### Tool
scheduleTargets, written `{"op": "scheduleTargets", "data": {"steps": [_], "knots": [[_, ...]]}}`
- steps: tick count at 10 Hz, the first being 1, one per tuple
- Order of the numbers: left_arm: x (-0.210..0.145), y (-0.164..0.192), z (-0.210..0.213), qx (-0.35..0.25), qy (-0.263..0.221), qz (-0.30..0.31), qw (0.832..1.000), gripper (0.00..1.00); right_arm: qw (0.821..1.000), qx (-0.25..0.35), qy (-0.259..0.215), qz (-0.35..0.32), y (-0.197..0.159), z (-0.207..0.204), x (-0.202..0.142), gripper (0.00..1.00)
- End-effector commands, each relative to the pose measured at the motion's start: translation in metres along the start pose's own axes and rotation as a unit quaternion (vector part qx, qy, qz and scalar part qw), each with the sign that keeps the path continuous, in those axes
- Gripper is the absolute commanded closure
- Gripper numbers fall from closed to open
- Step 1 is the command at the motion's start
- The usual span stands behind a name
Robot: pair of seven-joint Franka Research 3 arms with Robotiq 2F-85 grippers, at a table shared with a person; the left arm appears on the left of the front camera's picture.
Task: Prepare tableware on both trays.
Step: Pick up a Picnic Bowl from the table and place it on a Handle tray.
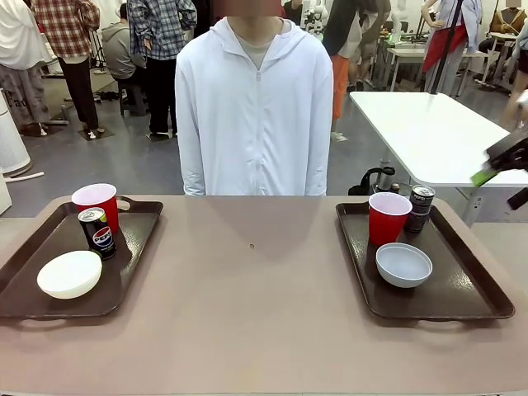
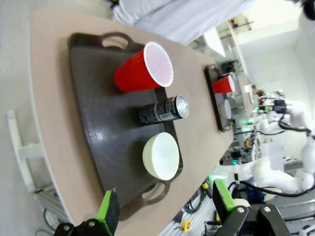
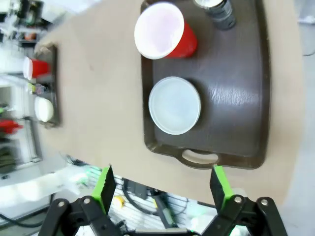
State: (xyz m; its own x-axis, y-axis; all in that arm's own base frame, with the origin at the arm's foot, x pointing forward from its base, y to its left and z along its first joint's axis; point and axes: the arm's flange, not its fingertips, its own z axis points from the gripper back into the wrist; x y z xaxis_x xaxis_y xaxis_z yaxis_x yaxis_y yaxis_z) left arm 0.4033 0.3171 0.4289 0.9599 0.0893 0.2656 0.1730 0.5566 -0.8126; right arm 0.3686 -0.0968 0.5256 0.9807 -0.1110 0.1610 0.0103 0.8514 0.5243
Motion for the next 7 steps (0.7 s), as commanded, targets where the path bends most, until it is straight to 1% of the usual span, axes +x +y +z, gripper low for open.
{"op": "scheduleTargets", "data": {"steps": [1, 3, 4, 5, 6, 7], "knots": [[-0.002, -0.003, 0.000, 0.001, -0.002, -0.003, 1.000, 0.00, 0.992, 0.123, 0.024, -0.012, -0.046, 0.014, 0.039, 0.00], [-0.002, -0.003, 0.000, 0.001, -0.002, -0.003, 1.000, 0.00, 0.978, 0.208, 0.032, -0.003, -0.114, 0.016, 0.045, 0.00], [-0.002, -0.003, 0.000, 0.001, -0.002, -0.003, 1.000, 0.00, 0.972, 0.235, 0.018, -0.011, -0.142, 0.013, 0.044, 0.00], [-0.002, -0.003, 0.000, 0.001, -0.002, -0.003, 1.000, 0.00, 0.964, 0.265, 0.003, -0.017, -0.162, 0.009, 0.040, 0.00], [-0.002, -0.003, 0.000, 0.001, -0.002, -0.003, 1.000, 0.00, 0.956, 0.293, 0.011, -0.006, -0.180, 0.004, 0.031, 0.00], [-0.002, -0.003, 0.000, 0.001, -0.002, -0.003, 1.000, 0.00, 0.953, 0.303, 0.000, -0.005, -0.193, 0.003, 0.026, 0.00]]}}
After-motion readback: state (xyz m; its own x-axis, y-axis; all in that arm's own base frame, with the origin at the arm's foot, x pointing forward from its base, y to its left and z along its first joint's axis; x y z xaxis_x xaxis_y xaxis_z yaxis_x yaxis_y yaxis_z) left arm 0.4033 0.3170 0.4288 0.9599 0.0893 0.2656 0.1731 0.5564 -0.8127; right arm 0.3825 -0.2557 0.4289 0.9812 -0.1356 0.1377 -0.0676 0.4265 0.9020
